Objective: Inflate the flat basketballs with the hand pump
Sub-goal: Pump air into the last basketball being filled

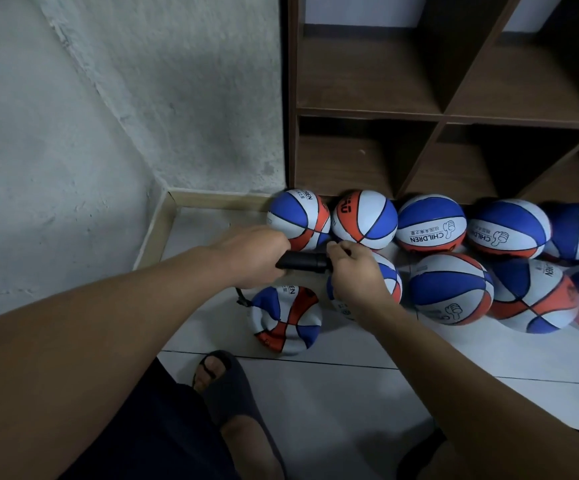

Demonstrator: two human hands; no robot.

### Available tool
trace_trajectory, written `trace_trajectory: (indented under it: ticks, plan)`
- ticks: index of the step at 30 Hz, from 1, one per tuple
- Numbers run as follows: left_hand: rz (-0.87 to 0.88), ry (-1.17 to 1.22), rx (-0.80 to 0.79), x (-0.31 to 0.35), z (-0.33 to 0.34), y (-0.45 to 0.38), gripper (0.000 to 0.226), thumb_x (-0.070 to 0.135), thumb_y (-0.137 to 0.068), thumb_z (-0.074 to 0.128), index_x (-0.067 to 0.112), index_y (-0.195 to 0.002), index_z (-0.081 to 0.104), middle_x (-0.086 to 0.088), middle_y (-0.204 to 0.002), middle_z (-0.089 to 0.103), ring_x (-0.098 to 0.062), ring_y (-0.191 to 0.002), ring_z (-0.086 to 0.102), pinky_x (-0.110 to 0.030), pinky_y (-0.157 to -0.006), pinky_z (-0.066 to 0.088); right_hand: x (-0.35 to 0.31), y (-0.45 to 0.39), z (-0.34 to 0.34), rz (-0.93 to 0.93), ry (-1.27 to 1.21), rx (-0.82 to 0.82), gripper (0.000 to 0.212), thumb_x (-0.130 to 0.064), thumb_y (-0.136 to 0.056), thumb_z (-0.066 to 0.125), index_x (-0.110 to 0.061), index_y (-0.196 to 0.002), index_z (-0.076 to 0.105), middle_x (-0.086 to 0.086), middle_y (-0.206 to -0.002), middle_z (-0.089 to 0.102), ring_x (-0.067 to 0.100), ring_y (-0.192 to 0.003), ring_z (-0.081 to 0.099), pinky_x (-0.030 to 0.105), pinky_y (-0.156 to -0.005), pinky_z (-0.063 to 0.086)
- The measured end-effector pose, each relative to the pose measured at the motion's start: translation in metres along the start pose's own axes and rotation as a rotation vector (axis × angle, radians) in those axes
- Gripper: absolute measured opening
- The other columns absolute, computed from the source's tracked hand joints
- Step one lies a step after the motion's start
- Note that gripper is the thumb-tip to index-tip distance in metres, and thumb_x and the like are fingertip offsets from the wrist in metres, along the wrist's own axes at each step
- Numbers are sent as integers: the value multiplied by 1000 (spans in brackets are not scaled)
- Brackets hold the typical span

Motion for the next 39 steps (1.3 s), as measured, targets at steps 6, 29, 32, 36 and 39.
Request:
trace_trajectory:
  ticks: [6, 29, 32, 36, 39]
  plan:
    - [-83, 105, -26, -20, -2, 1, 30, 45, -98, 70, 25, -76, 63, 2, -70, 64, -18, -63, 62, -34, -55, 47, 0, -31, -64, 181, -153, -50, 18, -18, -104, 58, -13, -86, 56, 9, -66, 45, 20, -52, 36, 35, -52, 34]
    - [-61, 32, -97, 13, 1, 10, 34, 40, -99, 68, 26, -73, 54, 3, -67, 58, -16, -55, 54, -30, -51, 38, 15, -5, 14, 27, 14, 33, 45, -45, -111, 48, -8, -91, 61, 2, -72, 52, 18, -68, 50, 37, -64, 43]
    - [-62, 95, -98, 11, 6, 10, 34, 46, -98, 69, 26, -73, 57, 4, -67, 61, -15, -55, 57, -29, -51, 39, 14, -8, 7, 12, 48, 21, 41, -42, -112, 47, -14, -83, 56, 0, -67, 49, 18, -63, 47, 35, -61, 41]
    - [-108, 190, -96, 4, -1, 11, 33, 43, -98, 70, 25, -73, 59, 6, -64, 59, -13, -55, 56, -28, -52, 37, 11, -27, -27, 86, 24, 108, 34, -41, -109, 54, -12, -93, 64, 1, -69, 50, 19, -64, 46, 34, -63, 40]
    - [-164, 229, -103, -7, -4, 13, 27, 37, -98, 69, 24, -75, 63, 3, -66, 62, -15, -56, 56, -29, -54, 39, 10, -43, -62, 194, -53, 178, 22, -34, -105, 58, -15, -93, 60, 7, -70, 44, 22, -59, 39, 31, -52, 36]
Point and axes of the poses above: each hand's wrist, its own y-axis away from the middle knuckle, its own z-axis out of the palm, x = y × z, the point moved 1 cm from there along -y, towards the middle knuckle
